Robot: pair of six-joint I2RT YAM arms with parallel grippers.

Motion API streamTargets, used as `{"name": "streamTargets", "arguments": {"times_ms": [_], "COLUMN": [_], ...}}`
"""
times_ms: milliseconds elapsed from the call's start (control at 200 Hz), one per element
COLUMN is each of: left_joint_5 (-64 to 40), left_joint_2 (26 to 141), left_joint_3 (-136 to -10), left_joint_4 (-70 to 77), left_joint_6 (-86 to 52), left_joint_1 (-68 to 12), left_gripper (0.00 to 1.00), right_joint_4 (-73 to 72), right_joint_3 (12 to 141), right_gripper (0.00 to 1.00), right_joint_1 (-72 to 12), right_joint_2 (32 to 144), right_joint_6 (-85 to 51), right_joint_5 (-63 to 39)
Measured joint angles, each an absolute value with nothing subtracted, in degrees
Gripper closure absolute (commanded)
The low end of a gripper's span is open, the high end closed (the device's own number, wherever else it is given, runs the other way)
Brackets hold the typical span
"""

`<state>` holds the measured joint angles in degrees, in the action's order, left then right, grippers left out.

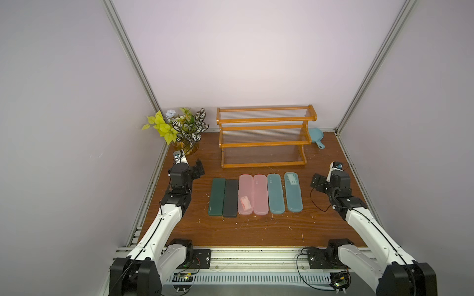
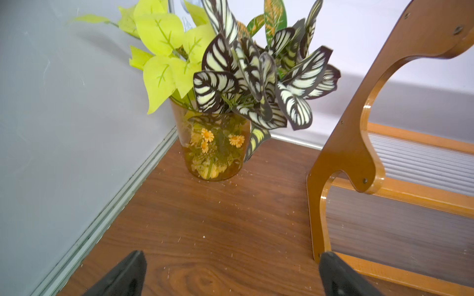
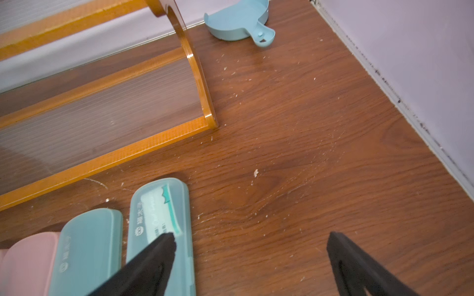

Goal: Remove the pencil cases from the shelf
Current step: Reset both arms

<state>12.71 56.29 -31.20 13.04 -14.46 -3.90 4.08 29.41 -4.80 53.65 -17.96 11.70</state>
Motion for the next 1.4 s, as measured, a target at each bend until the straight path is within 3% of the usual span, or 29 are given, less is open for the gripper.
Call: {"name": "streamTargets", "arguments": {"times_ms": [290, 525, 976, 1401], "left_joint_5": [13.8, 9.6, -1.7, -1.9], "left_joint_2": [54.2, 63.6, 87.8, 89.1], "left_joint_3": [-15.4, -10.9, -8.3, -10.6], "left_joint_4": [33.2, 48.1, 73.6, 75.5], "left_joint_6": [-7.3, -6.1, -3.7, -2.8], "left_joint_1": [-1.7, 2.4, 2.4, 2.3], "left_gripper": [0.01, 0.01, 0.01, 0.01], "right_joint_4": [-12.2, -20.3, -29.6, -45.9], "right_joint_3": [17.0, 13.9, 13.9, 15.1], "right_gripper": [0.01, 0.01, 0.01, 0.01], "right_joint_1": [-4.7, -4.7, -4.7, -2.7], "right_joint_2": [43.4, 43.0, 53.3, 73.5], "right_joint_6": [-10.0, -6.5, -4.6, -2.9], "right_joint_5": [11.7, 11.4, 11.5, 11.5]}}
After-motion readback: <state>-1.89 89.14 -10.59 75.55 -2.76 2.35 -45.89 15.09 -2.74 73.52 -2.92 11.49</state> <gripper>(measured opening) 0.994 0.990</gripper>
